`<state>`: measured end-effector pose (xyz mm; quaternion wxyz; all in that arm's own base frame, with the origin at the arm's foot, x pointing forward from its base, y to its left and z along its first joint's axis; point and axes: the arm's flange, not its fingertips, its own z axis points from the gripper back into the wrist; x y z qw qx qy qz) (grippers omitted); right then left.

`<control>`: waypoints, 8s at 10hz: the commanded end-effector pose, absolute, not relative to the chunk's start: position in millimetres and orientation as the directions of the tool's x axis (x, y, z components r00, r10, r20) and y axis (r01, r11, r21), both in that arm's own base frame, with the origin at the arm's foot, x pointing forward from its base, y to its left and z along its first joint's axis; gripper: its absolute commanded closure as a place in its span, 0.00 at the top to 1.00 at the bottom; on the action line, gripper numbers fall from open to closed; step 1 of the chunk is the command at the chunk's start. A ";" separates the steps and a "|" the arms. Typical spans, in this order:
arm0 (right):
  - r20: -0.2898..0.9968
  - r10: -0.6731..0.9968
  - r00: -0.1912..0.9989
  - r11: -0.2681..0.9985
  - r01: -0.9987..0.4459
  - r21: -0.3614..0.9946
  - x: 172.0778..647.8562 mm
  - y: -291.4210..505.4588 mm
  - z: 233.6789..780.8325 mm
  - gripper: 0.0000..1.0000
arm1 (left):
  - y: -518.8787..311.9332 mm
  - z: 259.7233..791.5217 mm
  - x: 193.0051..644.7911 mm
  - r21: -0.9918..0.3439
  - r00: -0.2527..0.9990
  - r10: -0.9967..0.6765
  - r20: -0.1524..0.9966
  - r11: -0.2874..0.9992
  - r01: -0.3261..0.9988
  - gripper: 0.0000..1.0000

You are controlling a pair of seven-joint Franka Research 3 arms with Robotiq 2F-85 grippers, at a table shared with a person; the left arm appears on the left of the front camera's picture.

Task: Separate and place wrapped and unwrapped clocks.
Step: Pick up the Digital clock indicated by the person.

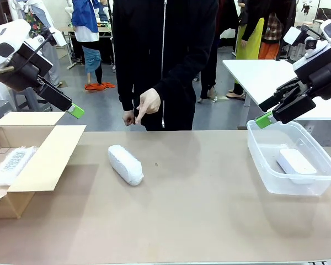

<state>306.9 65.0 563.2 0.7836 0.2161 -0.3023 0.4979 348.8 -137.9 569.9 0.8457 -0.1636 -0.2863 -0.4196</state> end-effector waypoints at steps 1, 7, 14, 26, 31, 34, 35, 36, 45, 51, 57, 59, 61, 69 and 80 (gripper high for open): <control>0.702 0.637 0.318 0.398 -0.916 0.054 309.7 67.8 562.2 1.00 | -139.9 570.0 348.2 -0.034 0.491 -0.606 0.626 0.608 0.793 1.00; 0.702 0.637 0.318 0.398 -0.916 0.054 309.7 67.8 562.2 1.00 | -139.9 570.0 348.2 -0.034 0.491 -0.606 0.626 0.608 0.793 1.00; 0.702 0.637 0.318 0.398 -0.916 0.054 309.7 67.8 562.2 1.00 | -194.0 531.6 355.3 0.015 0.720 -0.517 0.463 0.817 0.577 1.00; 0.702 0.637 0.318 0.398 -0.916 0.054 309.7 67.8 562.2 1.00 | -244.2 481.9 396.9 0.077 0.405 -0.802 0.438 0.483 0.872 1.00; 0.702 0.637 0.318 0.398 -0.916 0.054 309.7 67.8 562.2 1.00 | -264.9 468.7 441.0 0.054 -0.167 -0.979 0.116 -0.162 0.985 1.00; 0.702 0.637 0.318 0.398 -0.916 0.054 309.7 67.8 562.2 1.00 | -266.7 431.7 458.0 -0.041 -0.401 -0.912 0.089 -0.406 0.913 1.00; 0.702 0.637 0.318 0.398 -0.916 0.054 309.7 67.8 562.2 1.00 | -271.2 412.6 461.6 -0.041 -0.431 -0.897 0.100 -0.436 0.899 1.00; 0.702 0.637 0.318 0.398 -0.916 0.054 309.7 67.8 562.2 1.00 | -275.4 394.8 462.5 -0.036 -0.408 -0.907 0.106 -0.413 0.910 1.00; 0.702 0.637 0.318 0.398 -0.916 0.054 309.7 67.8 562.2 1.00 | -295.6 400.7 460.8 0.082 -0.428 -0.903 0.038 -0.424 0.902 1.00; 0.702 0.637 0.318 0.398 -0.916 0.054 309.7 67.8 562.2 1.00 | -308.0 370.2 473.9 0.145 -0.446 -0.895 -0.019 -0.443 0.885 0.98; 0.702 0.637 0.318 0.398 -0.916 0.054 309.7 67.8 562.2 1.00 | -304.1 350.3 480.8 0.141 -0.418 -0.904 -0.096 -0.428 0.893 0.98; 0.702 0.637 0.318 0.398 -0.916 0.054 309.7 67.8 562.2 1.00 | -303.0 347.7 483.2 0.122 -0.403 -0.909 -0.101 -0.414 0.902 0.98; 0.702 0.637 0.318 0.398 -0.916 0.054 309.7 67.8 562.2 1.00 | -301.0 348.1 485.5 0.119 -0.385 -0.912 -0.144 -0.402 0.908 0.79; 0.702 0.637 0.318 0.398 -0.916 0.054 309.7 67.8 562.2 1.00 | -294.7 384.7 476.2 0.113 -0.341 -0.937 -0.073 -0.348 0.931 0.11; 0.702 0.637 0.318 0.398 -0.916 0.054 309.7 67.8 562.2 1.00 | -284.7 547.9 407.0 0.196 -0.233 -0.970 -0.070 -0.242 0.950 0.11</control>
